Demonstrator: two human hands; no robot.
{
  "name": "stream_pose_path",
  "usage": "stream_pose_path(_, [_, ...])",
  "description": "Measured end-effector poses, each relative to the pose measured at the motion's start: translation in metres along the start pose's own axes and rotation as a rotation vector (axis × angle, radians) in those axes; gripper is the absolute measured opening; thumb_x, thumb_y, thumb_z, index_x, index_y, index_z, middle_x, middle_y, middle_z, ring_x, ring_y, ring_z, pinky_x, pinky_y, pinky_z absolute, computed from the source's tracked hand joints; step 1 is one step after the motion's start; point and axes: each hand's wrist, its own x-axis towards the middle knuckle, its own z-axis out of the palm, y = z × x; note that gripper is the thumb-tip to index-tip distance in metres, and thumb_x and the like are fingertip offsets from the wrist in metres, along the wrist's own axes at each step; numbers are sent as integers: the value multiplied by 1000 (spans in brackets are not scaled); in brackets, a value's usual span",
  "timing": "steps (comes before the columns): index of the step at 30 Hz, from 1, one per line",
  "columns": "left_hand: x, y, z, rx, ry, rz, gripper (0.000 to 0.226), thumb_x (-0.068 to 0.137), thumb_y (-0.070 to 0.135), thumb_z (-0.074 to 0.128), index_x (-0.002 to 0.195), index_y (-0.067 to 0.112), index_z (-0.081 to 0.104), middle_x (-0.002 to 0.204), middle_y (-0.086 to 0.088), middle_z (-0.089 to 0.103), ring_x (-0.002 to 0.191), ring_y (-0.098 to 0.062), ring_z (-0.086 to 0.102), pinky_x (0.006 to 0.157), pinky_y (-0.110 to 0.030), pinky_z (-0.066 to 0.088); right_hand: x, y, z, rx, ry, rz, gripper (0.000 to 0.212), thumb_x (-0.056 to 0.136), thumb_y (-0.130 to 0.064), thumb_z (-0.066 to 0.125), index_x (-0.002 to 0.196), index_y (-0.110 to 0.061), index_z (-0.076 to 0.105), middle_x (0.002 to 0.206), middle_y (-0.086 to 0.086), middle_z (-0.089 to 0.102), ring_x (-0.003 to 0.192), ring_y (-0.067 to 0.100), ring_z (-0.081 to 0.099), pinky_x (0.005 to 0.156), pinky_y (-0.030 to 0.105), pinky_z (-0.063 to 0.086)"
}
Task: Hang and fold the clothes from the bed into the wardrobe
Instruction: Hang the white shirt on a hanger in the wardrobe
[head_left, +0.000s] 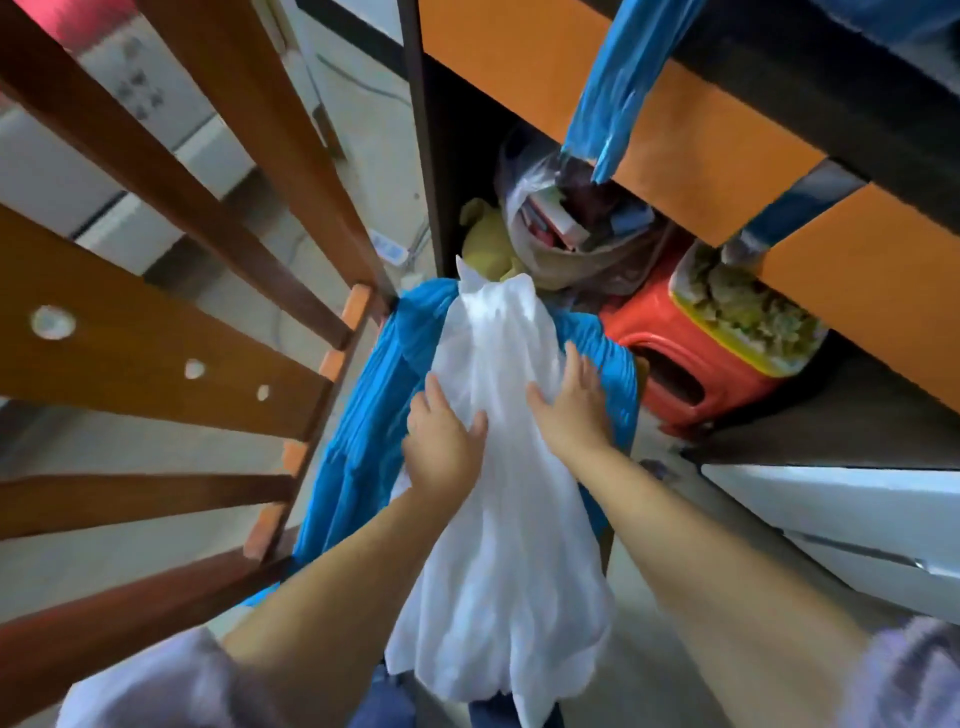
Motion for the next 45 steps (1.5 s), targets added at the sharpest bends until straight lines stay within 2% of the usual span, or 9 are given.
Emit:
stream_pose_path(9, [-27, 12, -12, -97, -227, 141, 25, 95, 14, 33, 84, 9, 54, 89, -7, 62, 85, -25, 59, 77, -38, 49, -13, -38, -2, 497, -255, 296, 63, 91, -52, 54, 128, -2, 50, 123, 11, 60, 112, 29, 58, 87, 30, 44])
stream_pose_path(15, [-103, 16, -75, -25, -222, 315, 20, 99, 24, 39, 97, 11, 54, 85, -6, 60, 80, -24, 59, 75, -37, 50, -64, -82, -73, 771, -365, 225, 29, 89, -9, 61, 117, 0, 60, 95, 13, 66, 88, 27, 63, 84, 42, 51])
stream_pose_path(19, [-158, 15, -146, -273, -235, 272, 22, 102, 29, 39, 103, 23, 60, 87, 6, 59, 88, -18, 58, 80, -28, 44, -121, -116, -130, 701, -474, 49, 17, 88, 5, 46, 92, -2, 61, 82, 13, 58, 66, 17, 58, 61, 28, 49])
stream_pose_path(24, [-198, -10, -230, -284, 153, 172, 19, 92, 14, 47, 105, 27, 54, 106, 1, 60, 94, -23, 57, 87, -39, 50, -219, -156, -198, 648, -768, -205, 40, 88, 15, 29, 60, -6, 48, 43, -5, 49, 34, 4, 44, 35, 15, 35])
stream_pose_path(30, [-291, -77, -270, 19, -51, 495, 94, 75, 52, 72, 148, 32, 17, 152, 2, 21, 142, -24, 18, 119, -39, 16, -349, -201, -210, 590, -943, -423, 32, 90, 13, 27, 85, -4, 53, 56, -3, 60, 50, 8, 58, 44, 18, 44])
stream_pose_path(34, [-355, -166, -273, -174, -84, 455, 98, 72, 51, 74, 149, 43, 13, 158, 14, 6, 147, -14, -4, 120, -46, 13, -440, -223, -187, 686, -1047, -458, 31, 98, 4, 24, 88, -8, 51, 56, -3, 62, 51, 8, 61, 46, 18, 48])
stream_pose_path(39, [-450, -255, -327, -515, 200, 406, 62, 73, 71, 60, 114, 25, 68, 138, 3, 52, 129, -9, 45, 107, -36, 40, -535, -249, -162, 663, -937, -606, 55, 95, 0, 36, 47, -19, 53, 43, -6, 47, 45, 6, 49, 44, 15, 44])
stream_pose_path(42, [-511, -289, -377, -850, 331, 356, 85, 54, 84, 63, 97, 12, 73, 100, -4, 71, 89, -9, 64, 79, -24, 51, -574, -261, -157, 647, -896, -622, 44, 97, 0, 33, 63, -14, 57, 44, -5, 48, 54, 11, 46, 44, 16, 42])
stream_pose_path(45, [-559, -317, -425, -1157, 379, 326, 58, 68, 59, 75, 96, 9, 69, 86, -5, 68, 76, -17, 64, 66, -26, 53, -592, -266, -150, 551, -943, -640, 18, 87, -6, 47, 93, -3, 64, 62, 7, 54, 60, 18, 46, 53, 27, 37])
